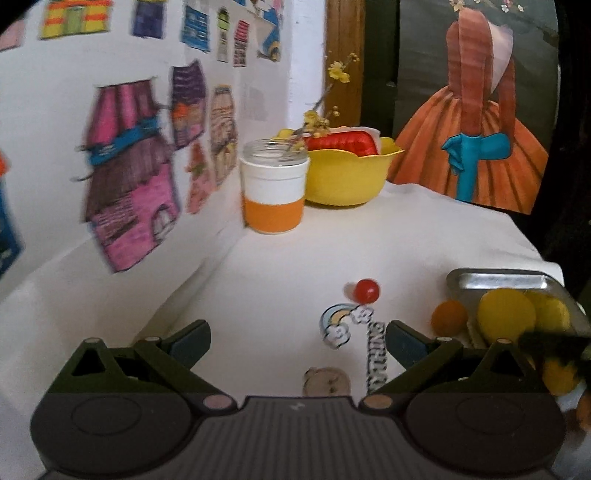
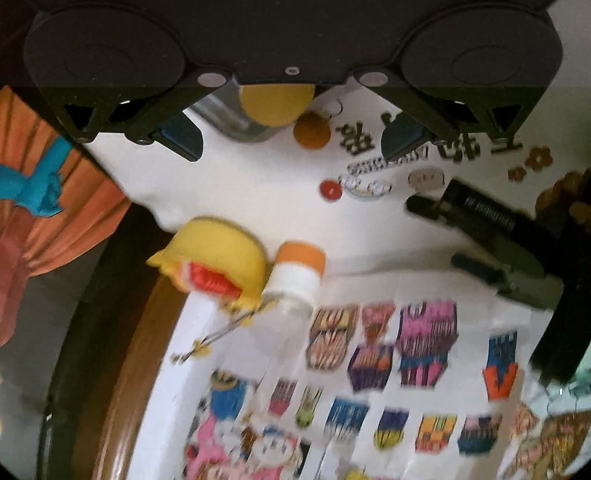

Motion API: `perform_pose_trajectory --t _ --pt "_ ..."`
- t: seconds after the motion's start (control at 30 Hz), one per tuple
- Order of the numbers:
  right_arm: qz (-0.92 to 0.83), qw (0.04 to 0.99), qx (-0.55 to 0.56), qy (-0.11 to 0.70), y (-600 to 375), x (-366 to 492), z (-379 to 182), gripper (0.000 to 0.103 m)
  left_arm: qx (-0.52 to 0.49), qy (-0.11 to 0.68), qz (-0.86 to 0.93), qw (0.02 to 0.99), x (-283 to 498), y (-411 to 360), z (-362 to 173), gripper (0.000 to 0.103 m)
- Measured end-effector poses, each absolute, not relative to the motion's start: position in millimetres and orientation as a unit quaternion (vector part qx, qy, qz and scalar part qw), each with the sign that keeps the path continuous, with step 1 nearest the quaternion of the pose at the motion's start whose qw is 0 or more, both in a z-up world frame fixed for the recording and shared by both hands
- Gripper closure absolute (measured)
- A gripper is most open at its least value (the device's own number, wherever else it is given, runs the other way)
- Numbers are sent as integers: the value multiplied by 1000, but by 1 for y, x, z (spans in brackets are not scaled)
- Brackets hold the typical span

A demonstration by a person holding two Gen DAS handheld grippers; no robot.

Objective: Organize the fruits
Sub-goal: 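Grasp a red cherry tomato with the left tool while the right tool grasps a tangerine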

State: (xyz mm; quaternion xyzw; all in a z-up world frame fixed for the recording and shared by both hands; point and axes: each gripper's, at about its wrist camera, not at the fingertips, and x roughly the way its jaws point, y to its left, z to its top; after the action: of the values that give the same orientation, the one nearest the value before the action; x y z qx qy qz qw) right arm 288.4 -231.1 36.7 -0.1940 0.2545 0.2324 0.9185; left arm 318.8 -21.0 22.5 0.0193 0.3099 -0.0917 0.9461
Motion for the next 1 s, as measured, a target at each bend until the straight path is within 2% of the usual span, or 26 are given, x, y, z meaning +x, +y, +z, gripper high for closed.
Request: perform_pose_trajectory --t 0.27,0.47,0.73,0.8,0.87,1.0 --pt "258 897 -204 294 -212 315 18 2 25 300 -119 946 348 -42 5 1" --pt "270 888 -208 310 -202 326 9 16 15 312 -127 942 362 -49 -4 1" --pt "263 883 -221 321 -197 335 5 34 -4 312 -137 940 375 -52 -7 17" --pt "262 880 -222 329 -196 339 2 44 -10 315 -140 939 378 -52 -8 22" --pt "266 876 -219 338 -195 341 -1 49 -14 317 -145 937 379 -53 -11 24" --pt "260 873 -232 340 -192 342 -3 52 -14 318 -153 936 379 -55 -11 35"
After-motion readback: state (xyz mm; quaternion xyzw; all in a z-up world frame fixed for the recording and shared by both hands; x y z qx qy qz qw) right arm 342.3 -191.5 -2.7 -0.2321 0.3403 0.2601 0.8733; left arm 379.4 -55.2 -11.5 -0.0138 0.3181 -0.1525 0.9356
